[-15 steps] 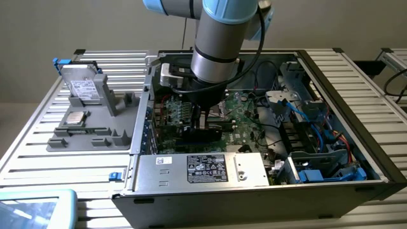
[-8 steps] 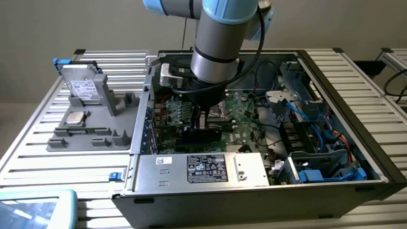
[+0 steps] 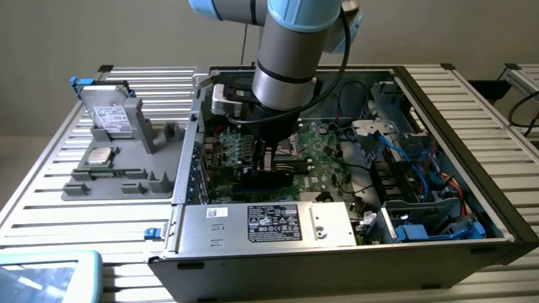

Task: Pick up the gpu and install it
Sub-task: 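Insert the gpu into the slot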

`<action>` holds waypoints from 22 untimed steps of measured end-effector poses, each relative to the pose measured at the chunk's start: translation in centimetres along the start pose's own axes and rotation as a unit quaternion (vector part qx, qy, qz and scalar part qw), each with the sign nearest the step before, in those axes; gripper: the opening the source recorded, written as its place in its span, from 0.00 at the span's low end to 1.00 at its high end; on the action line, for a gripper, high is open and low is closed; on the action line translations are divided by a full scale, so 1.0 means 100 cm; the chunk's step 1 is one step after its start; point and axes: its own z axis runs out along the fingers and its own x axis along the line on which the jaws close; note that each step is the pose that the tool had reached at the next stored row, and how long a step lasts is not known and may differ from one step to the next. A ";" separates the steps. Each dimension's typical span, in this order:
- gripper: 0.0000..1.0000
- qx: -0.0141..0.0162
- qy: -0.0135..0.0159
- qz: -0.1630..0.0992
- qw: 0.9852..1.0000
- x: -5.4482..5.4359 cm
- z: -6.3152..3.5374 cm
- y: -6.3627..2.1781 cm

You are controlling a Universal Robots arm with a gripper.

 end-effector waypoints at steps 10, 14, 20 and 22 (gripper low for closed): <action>0.27 0.000 0.000 -0.001 1.000 0.000 0.0003 0.0002; 0.27 0.000 0.000 -0.001 1.000 0.000 0.0006 0.0003; 0.27 0.000 0.000 -0.001 1.000 0.000 0.0014 0.0003; 0.27 0.000 0.000 -0.001 1.000 0.000 0.0018 0.0003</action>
